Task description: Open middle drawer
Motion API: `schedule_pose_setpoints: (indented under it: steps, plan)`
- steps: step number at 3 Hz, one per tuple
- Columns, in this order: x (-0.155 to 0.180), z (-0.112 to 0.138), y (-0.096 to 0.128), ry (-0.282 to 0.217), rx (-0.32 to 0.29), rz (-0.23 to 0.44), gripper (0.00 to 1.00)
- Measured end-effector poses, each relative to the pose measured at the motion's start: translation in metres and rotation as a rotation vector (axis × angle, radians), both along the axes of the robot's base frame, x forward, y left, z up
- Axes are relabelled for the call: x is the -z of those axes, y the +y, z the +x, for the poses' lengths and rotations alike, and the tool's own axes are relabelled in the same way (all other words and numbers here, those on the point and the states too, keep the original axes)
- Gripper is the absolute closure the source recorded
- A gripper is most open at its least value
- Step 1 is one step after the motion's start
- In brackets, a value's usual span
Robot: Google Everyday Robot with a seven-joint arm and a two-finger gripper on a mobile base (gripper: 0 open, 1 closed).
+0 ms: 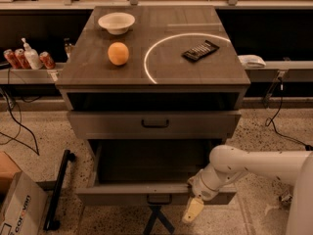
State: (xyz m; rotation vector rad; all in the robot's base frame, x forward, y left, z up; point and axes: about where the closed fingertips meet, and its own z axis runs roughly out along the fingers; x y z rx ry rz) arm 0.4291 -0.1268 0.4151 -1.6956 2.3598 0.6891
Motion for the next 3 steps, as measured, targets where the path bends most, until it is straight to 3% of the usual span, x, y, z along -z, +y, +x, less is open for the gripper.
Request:
schedule_pose_setpoints:
  steps: [1,2,3]
  plan:
    - [0.001,-0.005,-0.001,0.005,0.003,0.009,0.38]
    - [0.004,-0.017,-0.004,0.021,0.021,0.041,0.35]
    - [0.005,-0.018,-0.003,0.023,0.020,0.042,0.12]
